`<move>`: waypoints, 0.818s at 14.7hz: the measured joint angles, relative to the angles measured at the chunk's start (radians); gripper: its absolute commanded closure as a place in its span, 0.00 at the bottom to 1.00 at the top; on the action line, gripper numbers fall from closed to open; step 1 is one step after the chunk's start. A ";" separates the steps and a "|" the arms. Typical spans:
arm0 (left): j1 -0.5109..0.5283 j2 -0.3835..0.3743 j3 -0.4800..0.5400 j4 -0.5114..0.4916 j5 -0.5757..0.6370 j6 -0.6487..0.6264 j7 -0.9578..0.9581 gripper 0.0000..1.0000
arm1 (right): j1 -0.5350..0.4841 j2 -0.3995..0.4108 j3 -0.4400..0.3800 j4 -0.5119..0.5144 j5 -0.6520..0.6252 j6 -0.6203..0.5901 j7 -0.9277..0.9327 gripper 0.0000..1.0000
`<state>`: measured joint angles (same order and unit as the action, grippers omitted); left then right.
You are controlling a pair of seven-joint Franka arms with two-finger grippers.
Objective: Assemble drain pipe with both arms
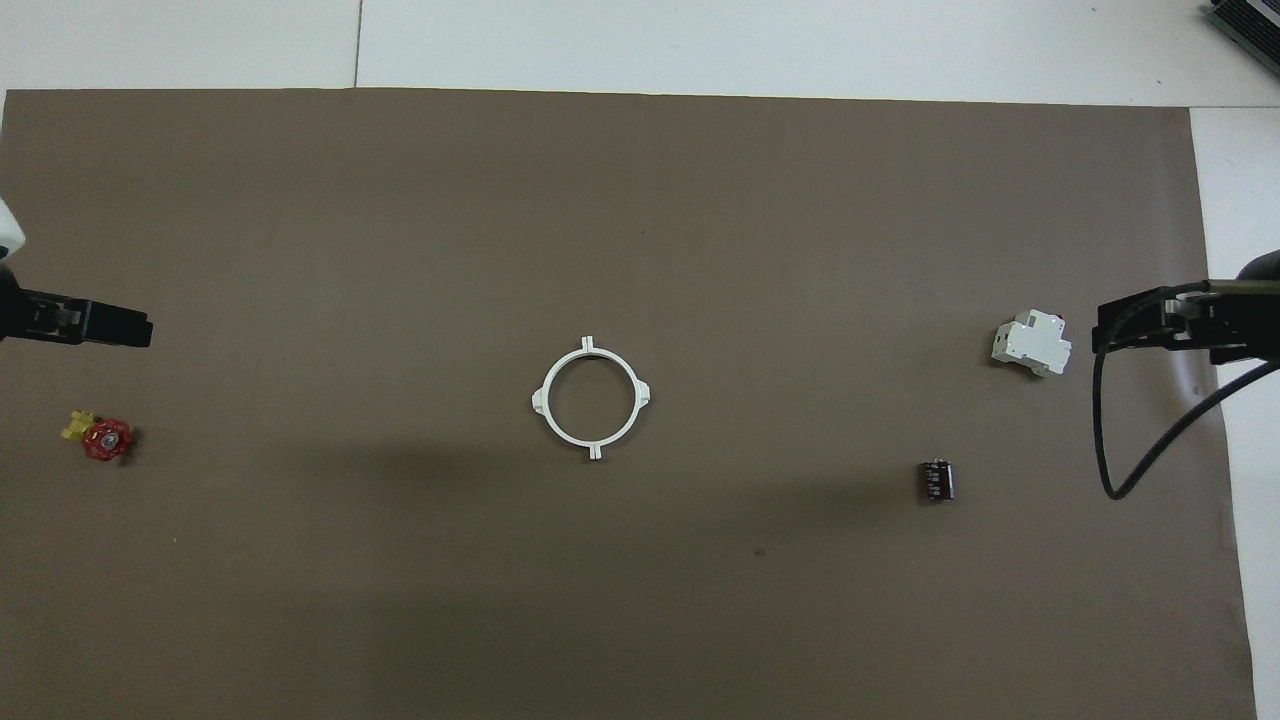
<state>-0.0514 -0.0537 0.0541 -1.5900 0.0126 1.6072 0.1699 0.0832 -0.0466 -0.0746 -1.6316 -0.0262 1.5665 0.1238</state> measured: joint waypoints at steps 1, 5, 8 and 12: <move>0.000 0.011 -0.001 0.032 0.000 -0.036 0.000 0.00 | 0.000 0.000 0.000 0.000 0.000 0.000 0.000 0.00; 0.000 0.042 -0.003 0.070 0.000 -0.095 0.000 0.00 | 0.000 0.000 0.000 0.000 0.000 0.000 0.000 0.00; 0.000 0.043 -0.003 0.069 0.000 -0.108 -0.003 0.00 | 0.000 0.000 0.000 0.000 0.000 0.000 0.000 0.00; 0.000 0.043 -0.003 0.067 0.000 -0.110 -0.069 0.00 | 0.000 0.000 0.000 0.000 0.000 0.000 0.000 0.00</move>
<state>-0.0510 -0.0109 0.0509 -1.5227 0.0125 1.4971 0.1013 0.0832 -0.0466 -0.0746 -1.6316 -0.0262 1.5665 0.1238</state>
